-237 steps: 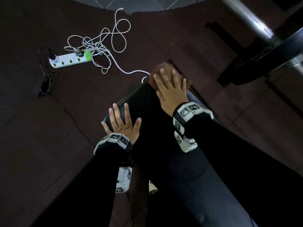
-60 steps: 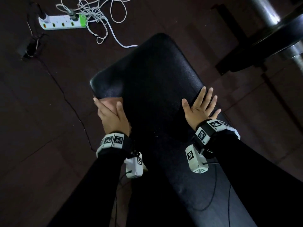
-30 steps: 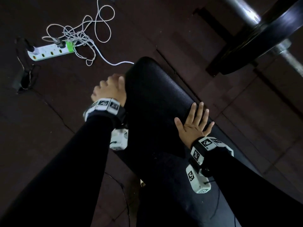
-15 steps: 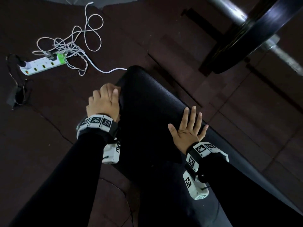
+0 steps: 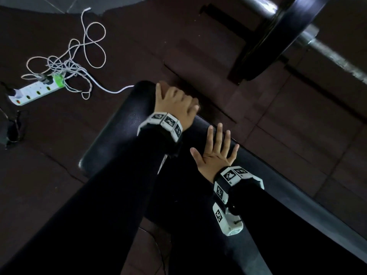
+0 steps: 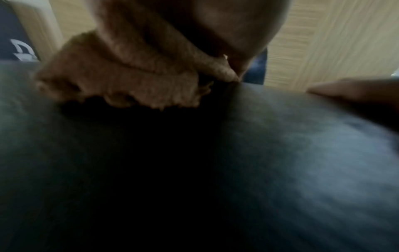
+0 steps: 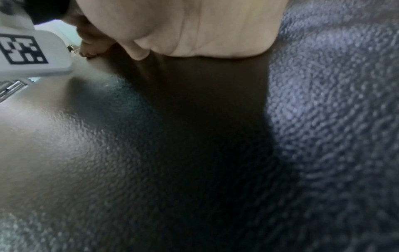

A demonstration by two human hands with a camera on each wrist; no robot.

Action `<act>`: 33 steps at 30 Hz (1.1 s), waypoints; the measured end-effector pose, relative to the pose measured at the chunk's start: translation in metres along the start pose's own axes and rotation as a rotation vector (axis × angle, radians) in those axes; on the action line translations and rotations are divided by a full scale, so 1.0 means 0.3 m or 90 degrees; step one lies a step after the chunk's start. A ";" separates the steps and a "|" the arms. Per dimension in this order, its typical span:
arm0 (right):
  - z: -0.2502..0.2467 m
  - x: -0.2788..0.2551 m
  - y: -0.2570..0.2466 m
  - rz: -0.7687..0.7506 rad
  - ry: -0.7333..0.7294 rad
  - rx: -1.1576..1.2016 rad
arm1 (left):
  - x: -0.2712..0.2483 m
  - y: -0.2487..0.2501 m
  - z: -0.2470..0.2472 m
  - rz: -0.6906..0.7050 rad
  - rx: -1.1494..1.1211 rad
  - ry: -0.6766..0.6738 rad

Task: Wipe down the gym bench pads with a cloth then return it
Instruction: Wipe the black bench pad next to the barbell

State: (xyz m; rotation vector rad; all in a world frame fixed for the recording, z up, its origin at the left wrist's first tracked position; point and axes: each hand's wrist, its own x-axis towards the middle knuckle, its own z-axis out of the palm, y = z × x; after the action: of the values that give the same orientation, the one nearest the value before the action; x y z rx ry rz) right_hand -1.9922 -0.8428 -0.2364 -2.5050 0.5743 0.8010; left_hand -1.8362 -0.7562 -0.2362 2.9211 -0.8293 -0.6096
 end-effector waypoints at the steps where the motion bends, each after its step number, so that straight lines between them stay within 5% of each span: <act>1: 0.005 -0.003 0.000 0.003 0.017 0.000 | -0.024 0.024 0.015 0.028 -0.005 0.019; 6: 0.015 0.007 0.010 -0.015 0.031 0.021 | -0.038 -0.027 0.016 0.092 -0.007 0.055; 11: -0.014 -0.013 0.013 -0.040 0.027 0.102 | -0.013 -0.067 0.013 -0.027 -0.031 0.044; 14: -0.058 -0.054 0.067 -0.058 0.096 0.155 | -0.043 0.007 0.029 -0.046 -0.031 0.064; 19: -0.119 -0.157 0.352 0.165 0.134 0.140 | -0.133 0.205 0.086 0.032 -0.006 0.075; 24: -0.151 -0.241 0.529 0.043 0.140 0.152 | -0.236 0.441 0.161 0.126 -0.049 0.043; 30: -0.163 -0.145 0.425 0.158 0.156 0.208 | -0.275 0.455 0.142 0.074 -0.337 0.066; 33: -0.177 -0.085 0.294 0.109 0.219 0.216 | -0.343 0.363 0.132 -0.033 -0.301 0.086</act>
State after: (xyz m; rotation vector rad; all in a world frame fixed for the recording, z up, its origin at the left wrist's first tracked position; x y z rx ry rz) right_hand -2.0330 -0.9362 -0.2068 -2.3055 0.9634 0.2907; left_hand -1.9854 -0.7940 -0.2196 2.5225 -0.5093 -0.5179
